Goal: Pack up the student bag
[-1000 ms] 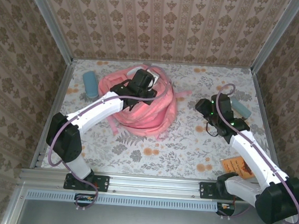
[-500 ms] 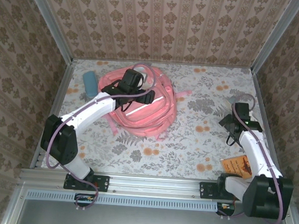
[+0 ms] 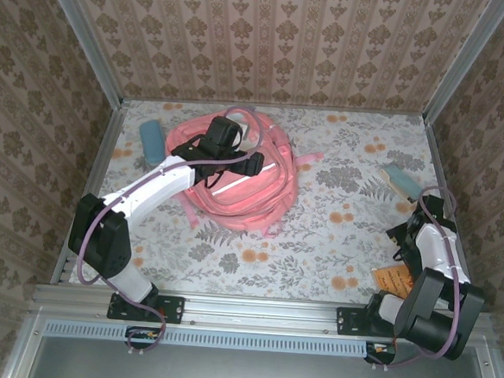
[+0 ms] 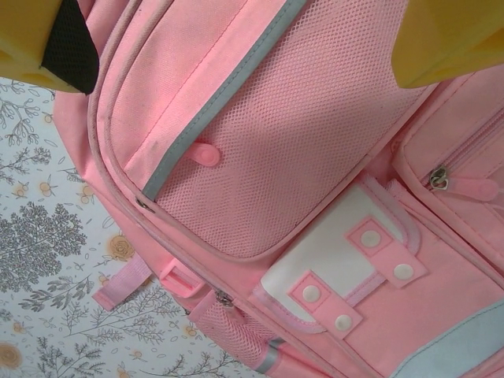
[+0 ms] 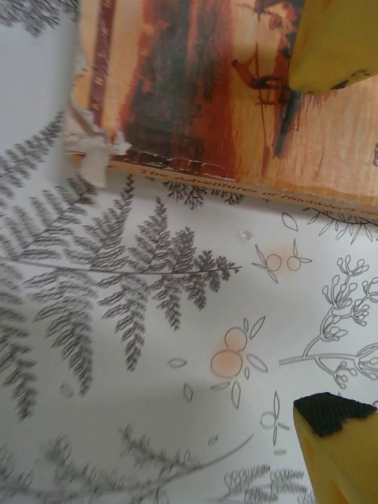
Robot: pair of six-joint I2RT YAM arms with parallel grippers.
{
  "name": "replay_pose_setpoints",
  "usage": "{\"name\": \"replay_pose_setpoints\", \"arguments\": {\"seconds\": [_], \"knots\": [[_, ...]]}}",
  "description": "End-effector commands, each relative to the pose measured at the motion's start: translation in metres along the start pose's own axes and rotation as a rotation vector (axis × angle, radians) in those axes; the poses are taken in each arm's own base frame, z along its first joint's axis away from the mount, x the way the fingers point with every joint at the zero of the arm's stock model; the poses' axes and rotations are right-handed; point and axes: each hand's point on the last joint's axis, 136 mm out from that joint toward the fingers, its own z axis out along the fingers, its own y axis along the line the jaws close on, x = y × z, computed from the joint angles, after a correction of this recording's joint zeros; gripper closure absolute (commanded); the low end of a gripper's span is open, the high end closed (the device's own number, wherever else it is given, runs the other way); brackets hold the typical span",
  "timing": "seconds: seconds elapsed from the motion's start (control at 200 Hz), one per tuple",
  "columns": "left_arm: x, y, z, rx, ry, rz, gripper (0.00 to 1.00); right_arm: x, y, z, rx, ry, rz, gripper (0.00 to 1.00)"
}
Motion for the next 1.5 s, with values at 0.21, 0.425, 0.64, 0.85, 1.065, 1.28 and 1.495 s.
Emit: {"name": "replay_pose_setpoints", "arguments": {"seconds": [0.21, 0.425, 0.64, 0.85, 1.065, 1.28, 1.495], "knots": [[-0.009, -0.007, -0.003, 0.037, -0.013, -0.024, 0.01, 0.021, 0.028, 0.009, -0.157, 0.115, -0.028, 0.03], [-0.013, -0.014, -0.001, 0.066, -0.016, -0.037, 0.01, 0.042, 0.078, -0.011, -0.364, 0.174, -0.073, 0.05], [-0.013, -0.022, 0.005, 0.102, 0.005, -0.062, 0.01, 0.092, 0.144, -0.034, -0.514, 0.236, -0.213, 0.06], [-0.007, -0.035, 0.011, 0.154, 0.04, -0.096, 0.01, 0.13, 0.186, -0.05, -0.611, 0.29, -0.352, 0.06], [0.001, -0.063, 0.013, 0.254, 0.106, -0.154, 0.0, 0.081, 0.164, -0.074, -0.453, 0.01, -0.526, 0.06], [0.002, -0.106, 0.015, 0.38, 0.147, -0.155, 0.02, 0.038, 0.107, -0.061, -0.219, -0.13, -0.532, 0.05], [0.008, -0.146, 0.033, 0.466, 0.211, -0.145, 0.09, 0.057, 0.098, -0.035, -0.252, -0.076, -0.545, 0.07]]}}
